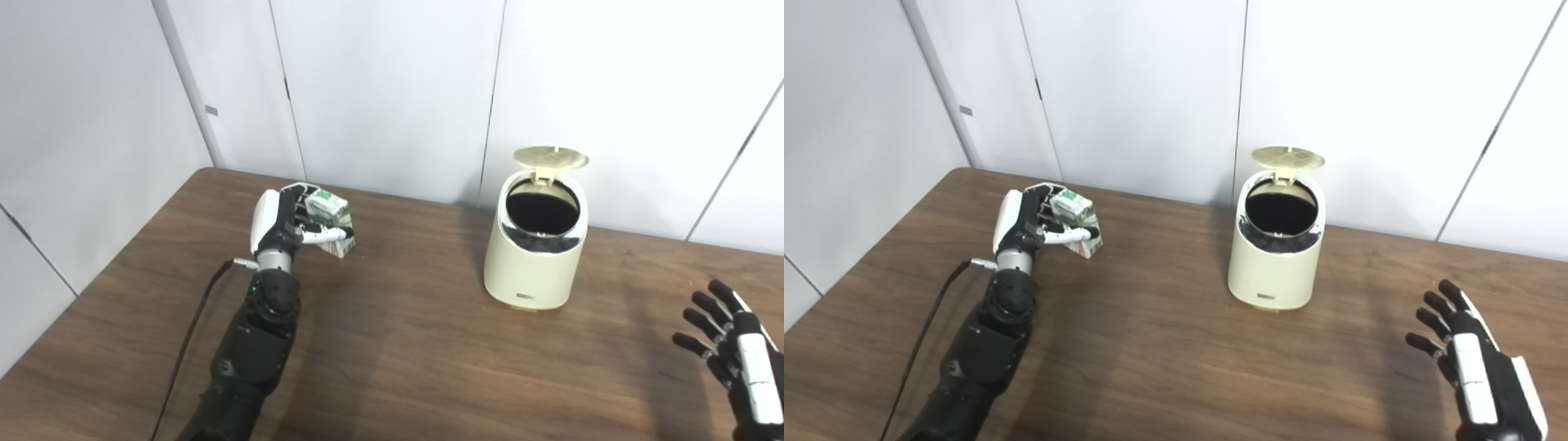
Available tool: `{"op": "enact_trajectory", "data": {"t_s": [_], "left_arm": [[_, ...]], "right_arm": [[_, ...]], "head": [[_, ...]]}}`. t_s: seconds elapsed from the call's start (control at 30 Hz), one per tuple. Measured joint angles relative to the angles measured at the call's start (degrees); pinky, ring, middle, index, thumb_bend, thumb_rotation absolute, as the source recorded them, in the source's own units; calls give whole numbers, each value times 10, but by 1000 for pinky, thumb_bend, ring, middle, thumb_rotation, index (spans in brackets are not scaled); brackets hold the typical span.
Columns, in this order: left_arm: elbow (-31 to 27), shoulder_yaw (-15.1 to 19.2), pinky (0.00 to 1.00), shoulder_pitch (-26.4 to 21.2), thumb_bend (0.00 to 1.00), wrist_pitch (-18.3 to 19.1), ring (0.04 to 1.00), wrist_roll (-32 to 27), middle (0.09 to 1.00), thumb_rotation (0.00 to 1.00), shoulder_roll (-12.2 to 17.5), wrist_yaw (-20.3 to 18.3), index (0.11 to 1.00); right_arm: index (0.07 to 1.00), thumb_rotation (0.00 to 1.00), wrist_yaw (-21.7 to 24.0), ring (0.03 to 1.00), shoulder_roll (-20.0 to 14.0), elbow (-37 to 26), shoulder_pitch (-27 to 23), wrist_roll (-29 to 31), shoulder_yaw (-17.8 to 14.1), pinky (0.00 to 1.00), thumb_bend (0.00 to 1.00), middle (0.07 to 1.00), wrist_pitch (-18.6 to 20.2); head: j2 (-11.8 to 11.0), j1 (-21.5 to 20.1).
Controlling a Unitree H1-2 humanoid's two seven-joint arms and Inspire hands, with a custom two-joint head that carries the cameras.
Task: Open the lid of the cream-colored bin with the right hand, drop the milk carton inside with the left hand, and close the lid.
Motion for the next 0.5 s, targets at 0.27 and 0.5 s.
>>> {"op": "enact_trajectory", "data": {"t_s": [0.27, 0.5], "left_arm": [[3, 1, 365, 0, 478, -9, 447, -1, 488, 0, -1, 30, 465], [-45, 20, 376, 1, 479, 5, 460, -13, 485, 0, -34, 47, 461]], "right_arm": [[954, 974, 0, 911, 0, -3, 0, -3, 3, 814, 497, 923, 13], [958, 986, -3, 922, 2, -12, -3, -16, 6, 828, 514, 930, 14]], "head": [[0, -1], [2, -19]]}}
